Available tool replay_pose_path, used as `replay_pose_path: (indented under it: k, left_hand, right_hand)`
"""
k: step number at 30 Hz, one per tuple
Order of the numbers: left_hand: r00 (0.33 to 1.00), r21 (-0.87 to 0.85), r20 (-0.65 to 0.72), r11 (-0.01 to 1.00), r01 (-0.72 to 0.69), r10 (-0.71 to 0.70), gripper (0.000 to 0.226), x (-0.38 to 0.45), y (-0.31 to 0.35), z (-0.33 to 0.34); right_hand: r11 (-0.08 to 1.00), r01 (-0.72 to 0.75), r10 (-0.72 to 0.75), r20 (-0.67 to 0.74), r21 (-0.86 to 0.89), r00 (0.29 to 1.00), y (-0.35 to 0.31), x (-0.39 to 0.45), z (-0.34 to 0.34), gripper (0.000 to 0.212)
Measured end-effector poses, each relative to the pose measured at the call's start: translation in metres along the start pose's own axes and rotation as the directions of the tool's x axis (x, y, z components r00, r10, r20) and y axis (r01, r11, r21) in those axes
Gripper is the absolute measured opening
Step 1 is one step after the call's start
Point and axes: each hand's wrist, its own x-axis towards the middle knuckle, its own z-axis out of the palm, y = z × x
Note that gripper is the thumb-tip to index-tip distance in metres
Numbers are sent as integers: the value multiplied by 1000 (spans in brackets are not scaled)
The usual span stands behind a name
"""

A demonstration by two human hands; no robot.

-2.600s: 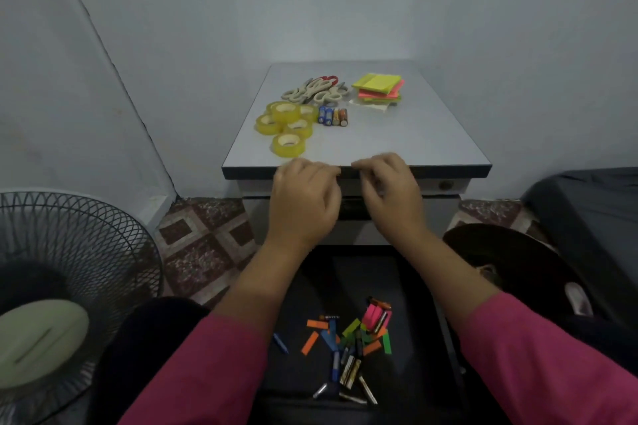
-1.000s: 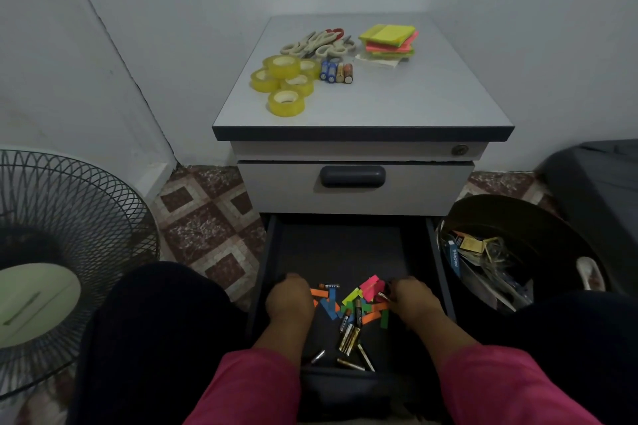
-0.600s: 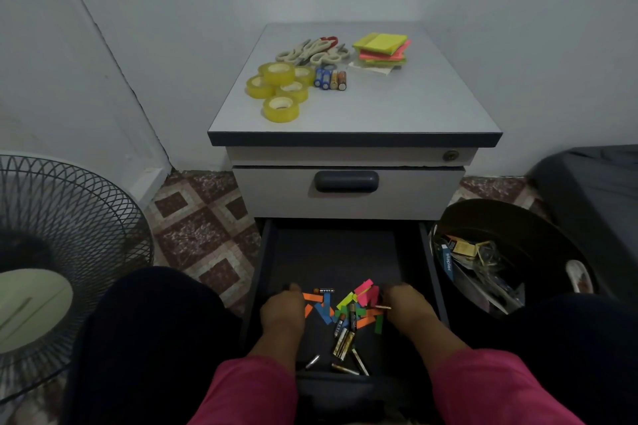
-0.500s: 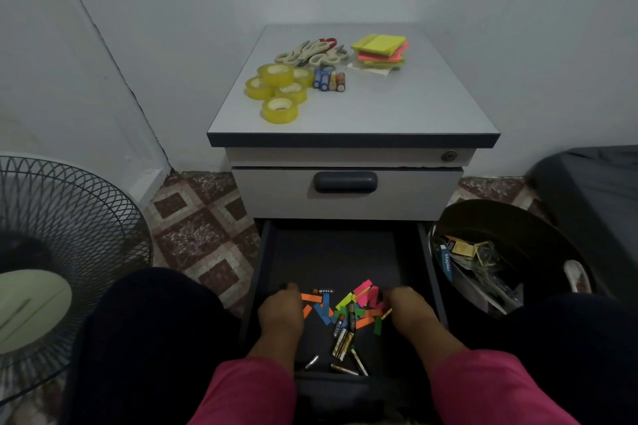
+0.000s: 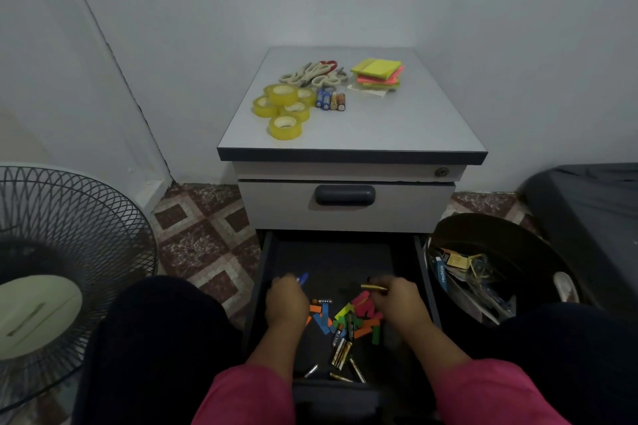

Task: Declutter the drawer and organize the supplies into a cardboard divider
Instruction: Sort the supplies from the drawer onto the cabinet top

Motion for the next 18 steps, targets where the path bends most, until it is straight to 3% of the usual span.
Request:
replay_pose_path:
  k: [5,10,14,16,18]
  left_hand:
    - [956,-308,-258,927,-215,136,25,-13,25,-27]
    - [820,-409,-526,779,-476,225,11,-27,56,-65]
    - [689,-360,-680,704,-612,251,14,-28,87,-108]
    - [644,-282,-711,726,-627,281,16,-23,102,-128]
    - [621,-184,-707,760,-623,338,18,-18,117,-144]
  right_hand:
    - [967,139,-110,-143,212,984,-43,-11,-15,32]
    - [908,388,-323,-329,156,887,-95,-26,-47,33]
    - [861,504,-423,-449,72,787,-137,-27,-81,32]
    - [849,528,-443,-504,30,741,-157,-20,-97,31]
    - [870,494,-432,-506,-15,746,-177,-9,-111,30]
